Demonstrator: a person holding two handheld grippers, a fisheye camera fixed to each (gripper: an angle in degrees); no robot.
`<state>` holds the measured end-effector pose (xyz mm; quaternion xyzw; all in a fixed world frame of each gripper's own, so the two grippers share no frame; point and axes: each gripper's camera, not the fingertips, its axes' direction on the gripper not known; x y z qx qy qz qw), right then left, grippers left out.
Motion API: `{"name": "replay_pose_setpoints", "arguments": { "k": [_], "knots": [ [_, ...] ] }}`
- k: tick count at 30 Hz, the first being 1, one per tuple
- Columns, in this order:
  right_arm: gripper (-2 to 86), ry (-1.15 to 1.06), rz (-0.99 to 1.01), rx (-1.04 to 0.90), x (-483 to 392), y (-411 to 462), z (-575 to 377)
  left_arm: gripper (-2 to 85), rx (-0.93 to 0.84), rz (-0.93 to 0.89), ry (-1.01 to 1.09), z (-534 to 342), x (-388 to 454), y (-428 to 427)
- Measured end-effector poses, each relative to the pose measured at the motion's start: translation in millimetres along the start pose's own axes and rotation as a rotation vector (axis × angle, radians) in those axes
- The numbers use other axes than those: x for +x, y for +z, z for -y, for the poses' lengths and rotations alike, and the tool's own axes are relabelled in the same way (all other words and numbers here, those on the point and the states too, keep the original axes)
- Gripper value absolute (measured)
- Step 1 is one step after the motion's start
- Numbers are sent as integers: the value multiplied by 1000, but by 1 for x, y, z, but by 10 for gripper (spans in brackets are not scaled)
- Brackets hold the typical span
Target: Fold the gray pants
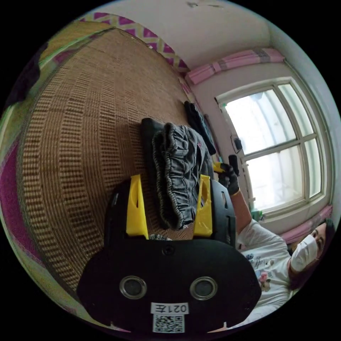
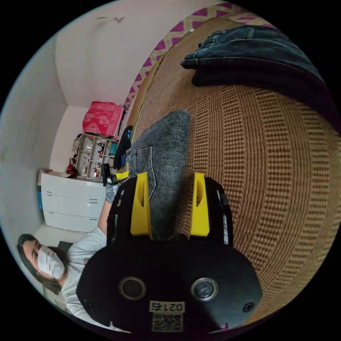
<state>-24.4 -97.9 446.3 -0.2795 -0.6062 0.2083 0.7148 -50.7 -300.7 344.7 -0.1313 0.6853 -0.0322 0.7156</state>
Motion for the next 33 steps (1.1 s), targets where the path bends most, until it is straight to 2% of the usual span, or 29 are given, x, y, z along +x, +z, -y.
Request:
{"name": "replay_pose_setpoints", "arguments": {
  "k": [3, 8, 10, 13, 18, 23, 26, 30, 33],
  "knots": [
    [162, -13, 53, -68, 13, 8, 25, 172, -84, 31, 28, 14, 10, 19],
    [105, -54, 2, -139, 24, 22, 53, 94, -136, 85, 16, 27, 11, 45],
    [83, -86, -10, -129, 25, 19, 54, 82, -127, 44, 16, 28, 9, 47],
    [62, -135, 91, -117, 19, 1, 56, 73, -70, 15, 21, 26, 20, 44],
    [61, -222, 75, -8, -11, -78, 71, 70, 10, -61, 169, 59, 90, 49],
    [62, -235, -92, 163, -30, -207, 119, 70, -10, -86, 291, 153, 157, 109],
    [63, -200, -233, 215, -28, -256, 155, 71, -37, -45, 332, 214, 191, 163],
    [71, -127, -361, 215, -7, -266, 195, 79, -97, 100, 350, 264, 210, 239],
    [102, 34, -551, 160, 36, -232, 214, 84, -100, 227, 297, 262, 187, 285]
  ]
}}
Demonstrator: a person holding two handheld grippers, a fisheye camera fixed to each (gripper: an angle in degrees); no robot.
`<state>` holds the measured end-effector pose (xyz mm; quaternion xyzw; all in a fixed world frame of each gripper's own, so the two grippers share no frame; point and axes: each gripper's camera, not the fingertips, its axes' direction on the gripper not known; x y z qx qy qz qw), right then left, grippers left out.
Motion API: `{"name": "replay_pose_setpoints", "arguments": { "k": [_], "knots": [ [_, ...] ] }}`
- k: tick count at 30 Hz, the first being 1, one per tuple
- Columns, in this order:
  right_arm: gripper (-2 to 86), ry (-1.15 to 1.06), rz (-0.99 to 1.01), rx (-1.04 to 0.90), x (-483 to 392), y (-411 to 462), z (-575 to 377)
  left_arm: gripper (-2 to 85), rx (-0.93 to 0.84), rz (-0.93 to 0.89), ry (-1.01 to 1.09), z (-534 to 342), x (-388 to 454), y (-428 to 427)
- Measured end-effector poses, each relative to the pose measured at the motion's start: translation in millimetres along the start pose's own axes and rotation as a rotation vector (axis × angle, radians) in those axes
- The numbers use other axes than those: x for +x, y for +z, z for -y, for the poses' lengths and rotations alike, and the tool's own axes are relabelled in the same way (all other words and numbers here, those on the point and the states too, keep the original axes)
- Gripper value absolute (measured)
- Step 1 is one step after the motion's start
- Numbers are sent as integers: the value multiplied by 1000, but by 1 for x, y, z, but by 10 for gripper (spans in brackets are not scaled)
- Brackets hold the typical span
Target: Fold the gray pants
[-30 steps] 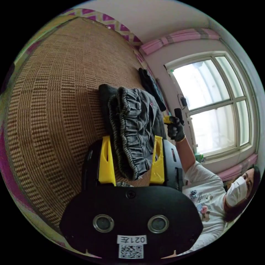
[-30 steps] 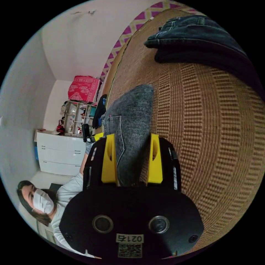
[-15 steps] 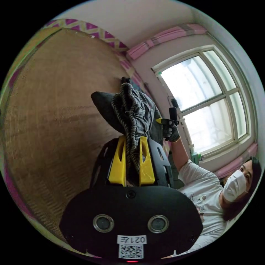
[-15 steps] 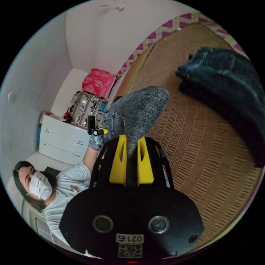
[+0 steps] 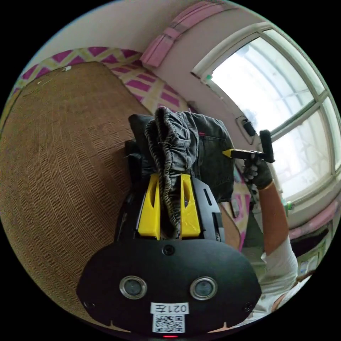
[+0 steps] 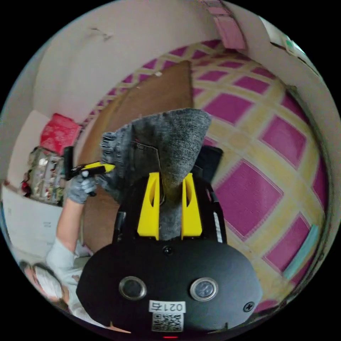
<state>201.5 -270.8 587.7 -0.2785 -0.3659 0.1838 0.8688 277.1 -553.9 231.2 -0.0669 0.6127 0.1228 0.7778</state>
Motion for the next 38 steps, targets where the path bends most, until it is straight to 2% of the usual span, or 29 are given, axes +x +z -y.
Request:
{"name": "replay_pose_setpoints", "arguments": {
  "k": [2, 3, 6, 8, 10, 12, 16, 18, 21, 25, 28, 30, 38],
  "knots": [
    [130, 30, -162, -12, -3, 32, -10, 85, 93, 18, -63, -19, -13, 9],
    [132, 20, -157, 16, -6, 32, -15, 83, 178, -40, -88, -35, -22, 5],
    [138, 27, -121, 92, -16, 18, -36, 57, 253, -145, -118, -74, -34, -12],
    [131, -25, -89, 168, -45, -8, -59, 23, 285, -155, -92, -104, -31, -30],
    [124, -123, -48, 203, -83, -26, -78, 1, 307, -110, -20, -139, -18, -53],
    [119, -253, -41, 202, -135, -35, -99, -6, 378, 38, 101, -197, 8, -84],
    [113, -573, -138, 306, -282, -24, -167, -7, 431, 308, 232, -288, 47, -123],
    [105, -667, -96, 343, -343, -7, -192, -9, 418, 429, 186, -346, 62, -144],
    [82, -753, 89, 310, -441, 31, -216, -9, 392, 524, 84, -413, 73, -167],
    [67, -932, 141, 199, -597, 107, -239, -9, 390, 595, -47, -488, 71, -189],
    [90, -1059, 139, 124, -711, 163, -252, -9, 366, 674, -189, -543, 55, -194],
    [111, -1160, 113, 144, -779, 192, -264, -10, 329, 674, -293, -581, 39, -191],
    [117, -1574, -69, 235, -1048, 288, -310, -10, 314, 622, -425, -631, 22, -207]
  ]
}}
